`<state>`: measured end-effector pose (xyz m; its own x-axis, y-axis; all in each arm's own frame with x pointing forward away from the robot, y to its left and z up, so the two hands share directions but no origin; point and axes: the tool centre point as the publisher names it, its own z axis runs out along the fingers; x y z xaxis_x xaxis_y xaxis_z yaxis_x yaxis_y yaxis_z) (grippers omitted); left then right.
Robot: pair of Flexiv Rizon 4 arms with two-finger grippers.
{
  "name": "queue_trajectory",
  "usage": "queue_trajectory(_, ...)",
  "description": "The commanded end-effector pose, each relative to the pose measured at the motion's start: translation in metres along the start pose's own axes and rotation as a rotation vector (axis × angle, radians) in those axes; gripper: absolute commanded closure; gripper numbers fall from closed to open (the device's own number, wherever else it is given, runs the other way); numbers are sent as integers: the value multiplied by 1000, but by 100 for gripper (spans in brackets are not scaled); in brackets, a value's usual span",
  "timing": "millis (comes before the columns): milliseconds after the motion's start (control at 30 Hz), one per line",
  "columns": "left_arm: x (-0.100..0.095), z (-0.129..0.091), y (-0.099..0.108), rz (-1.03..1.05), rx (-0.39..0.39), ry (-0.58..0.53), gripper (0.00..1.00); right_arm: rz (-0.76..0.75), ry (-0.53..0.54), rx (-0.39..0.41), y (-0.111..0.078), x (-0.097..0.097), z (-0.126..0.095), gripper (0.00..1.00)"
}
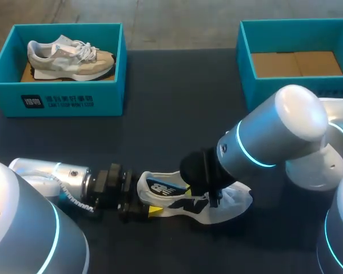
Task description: Take the shoe out of the shoebox, open the shoe tongue, remove and reinsert the insole, then place the shoe into the shoebox
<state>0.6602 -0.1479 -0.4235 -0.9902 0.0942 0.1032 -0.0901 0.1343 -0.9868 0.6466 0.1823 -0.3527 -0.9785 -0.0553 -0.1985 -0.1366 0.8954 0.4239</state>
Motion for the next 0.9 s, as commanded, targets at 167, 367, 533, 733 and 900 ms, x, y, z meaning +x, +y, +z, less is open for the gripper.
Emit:
queue_trajectory(167,1,1,5,-1,-1,-3,100,2,21,-5,2,0,-4,34)
queue_trajectory(367,1,1,5,-1,-1,-3,100,17,49,-5,2,1,-9,38)
queue_trajectory(533,1,1,5,-1,-1,-3,100,24,94,0,12,-7,-14,51)
queue_trajectory(733,1,1,5,-1,-1,-3,100,24,136,4,29,-12,-16,56)
queue_trajectory(900,1,1,5,-1,-1,-3,100,59,199,53,41,-14,-9,56)
